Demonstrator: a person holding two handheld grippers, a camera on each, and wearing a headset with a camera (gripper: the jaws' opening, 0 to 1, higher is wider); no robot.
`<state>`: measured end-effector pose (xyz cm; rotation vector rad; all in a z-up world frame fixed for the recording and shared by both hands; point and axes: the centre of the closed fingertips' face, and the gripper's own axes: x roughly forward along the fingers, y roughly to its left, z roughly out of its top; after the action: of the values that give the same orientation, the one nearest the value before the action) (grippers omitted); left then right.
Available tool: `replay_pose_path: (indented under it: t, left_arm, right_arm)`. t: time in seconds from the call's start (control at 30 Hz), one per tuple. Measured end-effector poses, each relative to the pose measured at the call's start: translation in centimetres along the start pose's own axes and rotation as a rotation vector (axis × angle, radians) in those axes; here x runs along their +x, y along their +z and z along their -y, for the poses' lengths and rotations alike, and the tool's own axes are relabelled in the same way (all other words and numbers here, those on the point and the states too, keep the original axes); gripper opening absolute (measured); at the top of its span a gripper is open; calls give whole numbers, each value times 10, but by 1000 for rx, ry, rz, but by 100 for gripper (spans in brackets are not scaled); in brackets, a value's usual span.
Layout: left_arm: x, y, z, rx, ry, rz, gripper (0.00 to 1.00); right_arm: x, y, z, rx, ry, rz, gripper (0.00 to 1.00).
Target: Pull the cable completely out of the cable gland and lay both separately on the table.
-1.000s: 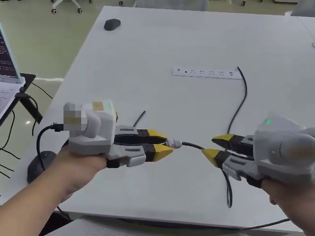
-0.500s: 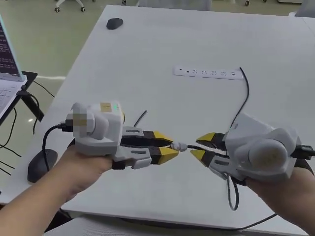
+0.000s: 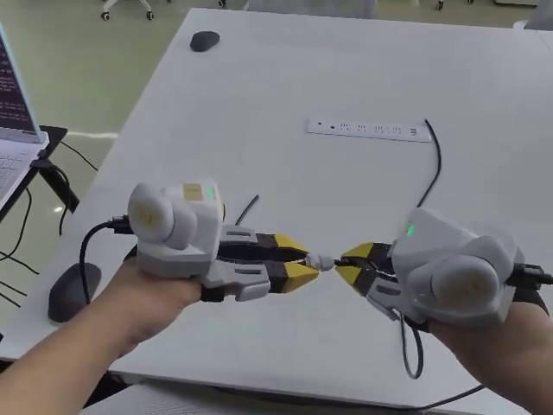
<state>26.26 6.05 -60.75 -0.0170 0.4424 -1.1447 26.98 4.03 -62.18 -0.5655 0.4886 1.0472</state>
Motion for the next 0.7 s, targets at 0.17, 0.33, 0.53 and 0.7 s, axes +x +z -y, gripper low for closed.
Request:
replay_pose_path:
  t: [0.17, 0.33, 0.53, 0.7]
  left_arm:
    - [3, 0, 0, 17, 0, -12, 15]
    - [3, 1, -1, 17, 5, -11, 15]
    - [3, 2, -2, 22, 13, -8, 15]
    - [3, 4, -3, 24, 14, -4, 15]
  right_arm:
    - [1, -3, 1, 17, -2, -4, 1]
    - [0, -8, 6, 52, -8, -1, 0]
    - [-3, -19, 17, 122, -40, -5, 0]
    - [-8, -28, 25, 200, -72, -6, 0]
